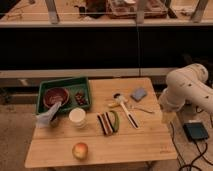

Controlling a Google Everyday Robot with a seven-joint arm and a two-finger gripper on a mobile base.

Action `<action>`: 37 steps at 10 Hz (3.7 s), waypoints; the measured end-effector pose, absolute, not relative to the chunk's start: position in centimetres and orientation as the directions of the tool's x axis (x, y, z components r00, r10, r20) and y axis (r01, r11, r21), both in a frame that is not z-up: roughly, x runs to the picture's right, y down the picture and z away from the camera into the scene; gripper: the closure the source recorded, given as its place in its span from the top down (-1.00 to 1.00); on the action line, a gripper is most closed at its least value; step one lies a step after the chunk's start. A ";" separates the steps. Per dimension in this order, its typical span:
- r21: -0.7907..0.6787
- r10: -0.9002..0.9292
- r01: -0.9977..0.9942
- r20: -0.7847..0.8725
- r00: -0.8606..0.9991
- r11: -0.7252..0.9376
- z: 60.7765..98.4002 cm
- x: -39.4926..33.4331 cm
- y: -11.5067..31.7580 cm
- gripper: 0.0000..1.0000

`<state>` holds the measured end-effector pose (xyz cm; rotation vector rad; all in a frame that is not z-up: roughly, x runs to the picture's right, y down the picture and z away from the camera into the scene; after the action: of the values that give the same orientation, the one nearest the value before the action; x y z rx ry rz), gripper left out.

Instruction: Place fork in paper cup

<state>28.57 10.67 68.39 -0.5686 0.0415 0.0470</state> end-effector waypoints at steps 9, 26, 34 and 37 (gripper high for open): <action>-0.537 0.033 -0.056 -0.052 0.998 0.842 68.4 28.6 10.7 0.30; -0.537 0.033 -0.056 -0.052 0.998 0.842 68.4 28.6 10.7 0.30; -0.467 0.169 -0.149 0.001 0.986 0.871 71.8 25.4 5.5 0.30; -0.444 0.220 -0.204 -0.016 0.975 0.872 74.6 23.1 5.0 0.30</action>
<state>23.12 5.04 74.65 -0.4603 -0.0351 0.2218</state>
